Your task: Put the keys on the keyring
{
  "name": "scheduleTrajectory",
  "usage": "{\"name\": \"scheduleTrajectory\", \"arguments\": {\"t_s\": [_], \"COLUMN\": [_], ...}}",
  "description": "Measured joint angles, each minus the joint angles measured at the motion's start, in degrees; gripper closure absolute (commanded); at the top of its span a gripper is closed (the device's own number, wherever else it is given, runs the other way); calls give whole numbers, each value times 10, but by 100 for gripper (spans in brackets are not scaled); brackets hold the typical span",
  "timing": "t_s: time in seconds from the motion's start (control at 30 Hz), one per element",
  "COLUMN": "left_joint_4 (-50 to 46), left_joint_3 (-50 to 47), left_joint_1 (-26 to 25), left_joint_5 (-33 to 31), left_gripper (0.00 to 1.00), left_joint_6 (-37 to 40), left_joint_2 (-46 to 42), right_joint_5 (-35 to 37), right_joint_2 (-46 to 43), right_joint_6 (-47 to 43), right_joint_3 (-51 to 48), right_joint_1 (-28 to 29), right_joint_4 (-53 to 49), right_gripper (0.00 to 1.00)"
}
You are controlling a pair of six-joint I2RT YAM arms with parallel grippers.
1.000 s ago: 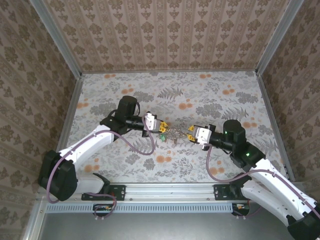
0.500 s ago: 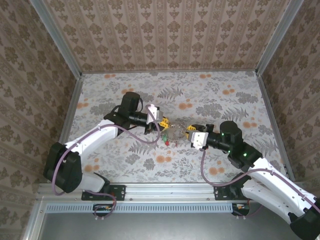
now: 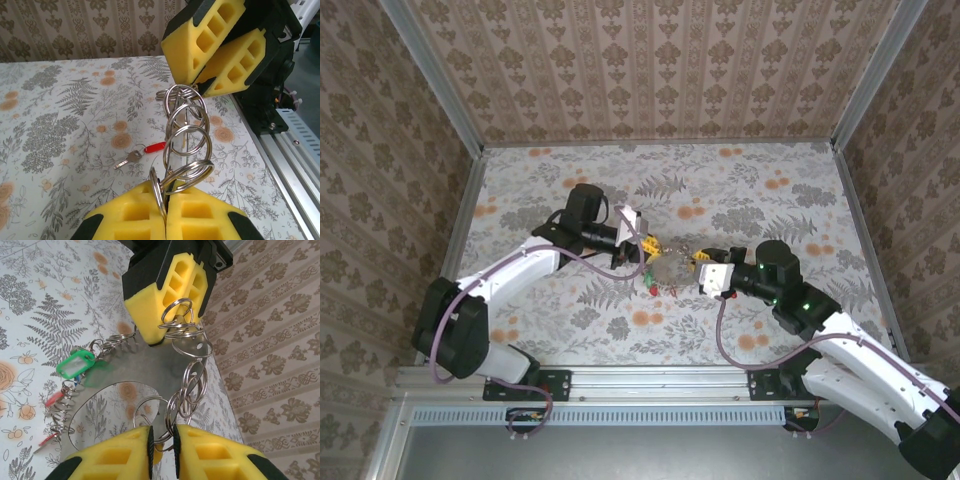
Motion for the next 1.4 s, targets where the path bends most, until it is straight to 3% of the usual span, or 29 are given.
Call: {"name": "scheduleTrajectory", "arguments": {"t_s": [0.2, 0.5, 0.93, 1.2, 1.4], "left_joint_4": [-3, -2, 1, 0, 0], "left_joint_3": [6, 6, 6, 6, 6], "left_joint_1": [-2, -2, -2, -4, -5], "left_joint_5": [3, -4, -25, -31, -31], "left_gripper": [100, 100, 100, 100, 100], "left_joint_6": [-9, -19, -28, -36, -41], "left_joint_2": [10, 10, 10, 10, 10], "right_joint_5": [11, 37, 70, 100, 118], "right_joint_2": [8, 21, 33, 42, 51], "right_joint_6": [-4, -4, -3, -1, 1], "right_joint_3": [0, 0, 0, 1, 1], "right_joint_1": [1, 6, 15, 17, 17], "right_joint_4": [12, 27, 44, 52, 58], "right_gripper": [83, 79, 93, 84, 87]}}
